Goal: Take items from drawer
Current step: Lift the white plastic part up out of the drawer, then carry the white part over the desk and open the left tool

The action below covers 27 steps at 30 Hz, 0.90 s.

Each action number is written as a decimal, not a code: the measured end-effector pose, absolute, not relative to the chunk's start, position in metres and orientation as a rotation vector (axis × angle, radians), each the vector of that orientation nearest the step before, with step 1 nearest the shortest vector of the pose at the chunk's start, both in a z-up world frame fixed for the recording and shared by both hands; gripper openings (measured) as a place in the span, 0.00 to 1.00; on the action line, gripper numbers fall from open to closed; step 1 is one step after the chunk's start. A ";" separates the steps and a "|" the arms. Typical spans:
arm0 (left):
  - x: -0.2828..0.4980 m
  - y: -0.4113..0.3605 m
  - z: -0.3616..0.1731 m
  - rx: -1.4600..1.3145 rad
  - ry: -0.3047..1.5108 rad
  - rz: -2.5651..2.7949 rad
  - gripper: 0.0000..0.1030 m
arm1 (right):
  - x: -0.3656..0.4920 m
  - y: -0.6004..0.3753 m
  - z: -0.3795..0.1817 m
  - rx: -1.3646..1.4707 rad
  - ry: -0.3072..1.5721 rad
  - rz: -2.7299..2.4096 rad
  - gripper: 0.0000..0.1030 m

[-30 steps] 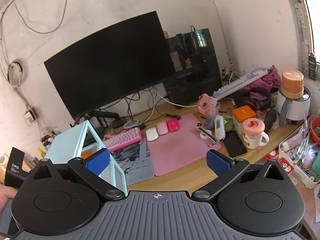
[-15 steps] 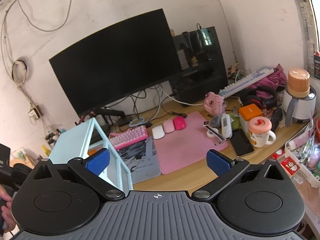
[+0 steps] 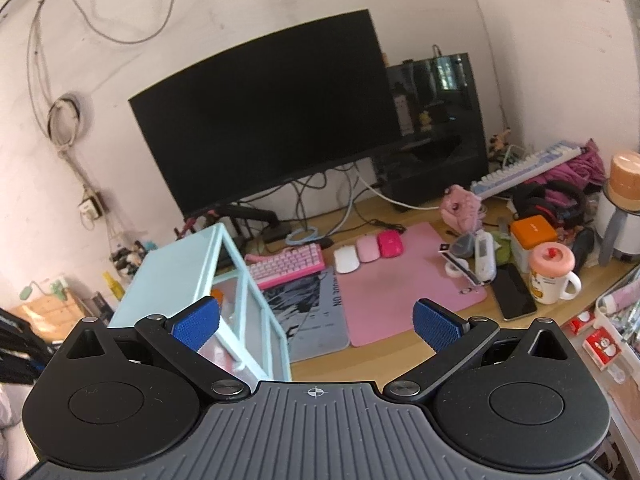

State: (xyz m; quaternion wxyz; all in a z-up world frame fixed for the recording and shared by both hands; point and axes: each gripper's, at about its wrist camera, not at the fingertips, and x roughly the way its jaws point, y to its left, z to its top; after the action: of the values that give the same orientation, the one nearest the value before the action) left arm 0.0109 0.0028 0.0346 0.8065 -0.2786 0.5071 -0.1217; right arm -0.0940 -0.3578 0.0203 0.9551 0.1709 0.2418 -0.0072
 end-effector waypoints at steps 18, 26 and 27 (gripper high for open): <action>0.095 0.123 -0.080 -0.428 0.889 0.116 0.11 | -0.085 -0.324 0.034 0.269 0.523 -0.081 1.00; 0.138 0.149 -0.177 -0.357 0.967 0.172 0.11 | -0.078 -0.305 0.039 0.228 0.540 -0.133 1.00; 0.141 0.150 -0.185 -0.330 0.975 0.176 0.11 | -0.077 -0.302 0.040 0.223 0.542 -0.137 1.00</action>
State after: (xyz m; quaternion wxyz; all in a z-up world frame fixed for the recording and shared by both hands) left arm 0.1408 0.1501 -0.1850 0.8668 -0.1575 0.4655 0.0839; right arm -0.0769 -0.3023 0.0396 0.9551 0.1098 0.2669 -0.0673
